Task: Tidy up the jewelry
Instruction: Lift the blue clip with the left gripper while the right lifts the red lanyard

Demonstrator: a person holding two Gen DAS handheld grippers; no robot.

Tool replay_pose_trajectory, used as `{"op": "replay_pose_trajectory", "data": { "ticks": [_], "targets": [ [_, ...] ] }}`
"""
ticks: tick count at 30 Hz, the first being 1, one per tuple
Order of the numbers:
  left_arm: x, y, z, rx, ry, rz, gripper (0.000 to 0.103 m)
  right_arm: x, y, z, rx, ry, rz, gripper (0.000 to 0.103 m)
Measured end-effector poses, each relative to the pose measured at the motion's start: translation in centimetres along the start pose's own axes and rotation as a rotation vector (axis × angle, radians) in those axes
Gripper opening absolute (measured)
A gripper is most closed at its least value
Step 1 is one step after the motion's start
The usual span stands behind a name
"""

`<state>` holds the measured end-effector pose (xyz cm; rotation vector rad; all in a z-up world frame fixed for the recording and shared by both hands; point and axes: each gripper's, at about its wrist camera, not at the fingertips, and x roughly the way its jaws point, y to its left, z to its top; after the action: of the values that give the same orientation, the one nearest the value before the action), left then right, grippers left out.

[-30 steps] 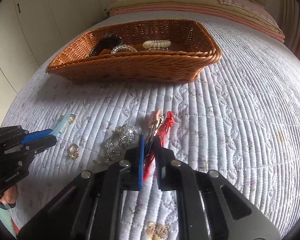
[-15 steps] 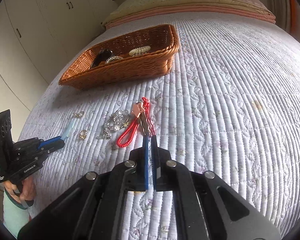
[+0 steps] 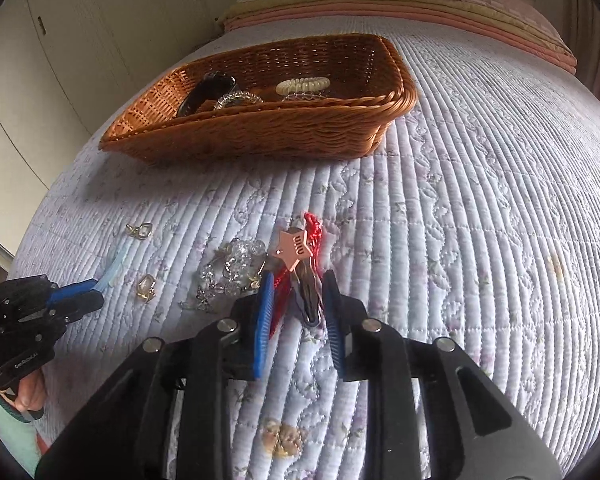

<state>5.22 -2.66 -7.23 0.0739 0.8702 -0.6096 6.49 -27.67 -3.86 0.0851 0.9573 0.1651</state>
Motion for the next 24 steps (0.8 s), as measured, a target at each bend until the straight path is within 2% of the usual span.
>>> {"op": "replay_pose_trajectory", "data": {
  "ticks": [3, 6, 11, 14, 16, 24],
  "targets": [
    [0.0, -0.1, 0.0, 0.002, 0.001, 0.0, 0.011, 0.5, 0.5, 0.6, -0.036, -0.001, -0.035, 0.022],
    [0.1, 0.0, 0.0, 0.002, 0.002, -0.002, 0.011, 1.3, 0.7, 1.1, -0.047, 0.018, -0.019, 0.022],
    [0.1, 0.1, 0.0, -0.001, 0.001, -0.004, 0.011, 1.5, 1.5, 1.1, -0.086, 0.011, -0.04, 0.022],
    [0.1, 0.0, 0.0, 0.003, -0.002, 0.003, 0.011, 1.0, 1.8, 0.8, -0.095, -0.005, -0.038, 0.01],
    [0.1, -0.1, 0.0, 0.008, -0.006, 0.011, 0.011, 0.5, 1.9, 0.5, -0.09, -0.021, -0.037, 0.007],
    [0.1, -0.6, -0.1, 0.015, -0.009, 0.022, 0.01, -1.6, 0.6, -0.8, -0.029, -0.051, 0.019, 0.004]
  ]
}}
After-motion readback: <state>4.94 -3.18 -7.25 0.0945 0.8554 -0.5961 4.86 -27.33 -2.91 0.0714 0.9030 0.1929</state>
